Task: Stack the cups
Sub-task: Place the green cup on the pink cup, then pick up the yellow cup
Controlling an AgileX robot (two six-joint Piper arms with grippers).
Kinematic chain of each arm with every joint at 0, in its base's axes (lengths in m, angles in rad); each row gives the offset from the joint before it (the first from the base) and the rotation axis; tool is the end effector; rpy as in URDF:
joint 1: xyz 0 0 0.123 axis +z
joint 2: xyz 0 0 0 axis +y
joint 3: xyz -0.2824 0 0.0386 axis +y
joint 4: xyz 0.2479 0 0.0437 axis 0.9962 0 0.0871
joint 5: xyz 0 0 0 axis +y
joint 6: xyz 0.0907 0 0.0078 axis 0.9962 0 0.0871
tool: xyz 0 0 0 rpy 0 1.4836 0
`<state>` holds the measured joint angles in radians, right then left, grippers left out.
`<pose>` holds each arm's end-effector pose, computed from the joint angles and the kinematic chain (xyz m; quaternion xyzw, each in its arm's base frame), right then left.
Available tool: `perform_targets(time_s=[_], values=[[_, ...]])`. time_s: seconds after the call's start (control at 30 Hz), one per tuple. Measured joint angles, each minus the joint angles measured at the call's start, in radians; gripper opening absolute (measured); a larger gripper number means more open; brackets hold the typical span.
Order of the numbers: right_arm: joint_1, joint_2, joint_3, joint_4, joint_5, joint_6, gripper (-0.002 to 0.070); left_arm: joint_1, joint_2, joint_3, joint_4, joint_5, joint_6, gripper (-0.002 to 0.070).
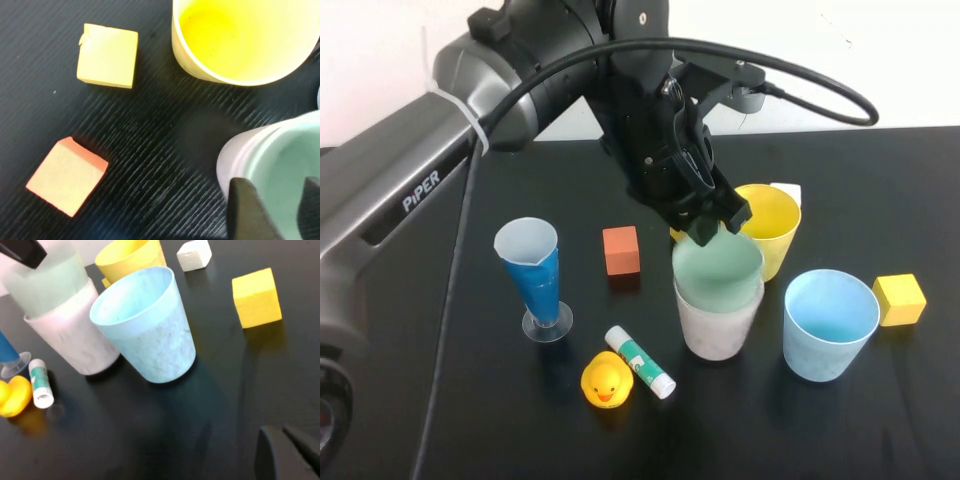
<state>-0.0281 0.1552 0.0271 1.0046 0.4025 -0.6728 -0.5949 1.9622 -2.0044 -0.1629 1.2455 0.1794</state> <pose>0.0610 0.0285 0.1758 0.0310 0.8046 0.2111 0.5542 0.3474 -0.2520 0.3427 0.3592 0.9022 -0.1256 0.2031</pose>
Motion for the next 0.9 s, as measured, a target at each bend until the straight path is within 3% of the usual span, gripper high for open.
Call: perform_targets(time_s=[0.2, 0.4, 0.5, 0.7, 0.9], values=[[0.000, 0.000, 0.000, 0.015, 0.000, 0.000, -0.0001, 0.000, -0.006, 0.000, 0.017, 0.000, 0.017, 0.0237], [0.000, 0.006, -0.068, 0.006, 0.002, -0.049, -0.0001, 0.000, -0.093, 0.000, 0.062, 0.000, 0.020, 0.0075], [0.000, 0.057, -0.188, -0.072, -0.007, -0.061, -0.0001, 0.000, -0.149, 0.000, 0.112, 0.000, 0.023, 0.0023], [0.000, 0.315, -0.480, -0.294, 0.067, -0.070, -0.0001, 0.023, -0.268, 0.052, 0.140, 0.002, 0.019, 0.0003], [0.000, 0.565, -0.748, -0.440, 0.242, -0.076, -0.0001, 0.026, -0.471, 0.379, 0.163, -0.078, -0.009, 0.0002]])
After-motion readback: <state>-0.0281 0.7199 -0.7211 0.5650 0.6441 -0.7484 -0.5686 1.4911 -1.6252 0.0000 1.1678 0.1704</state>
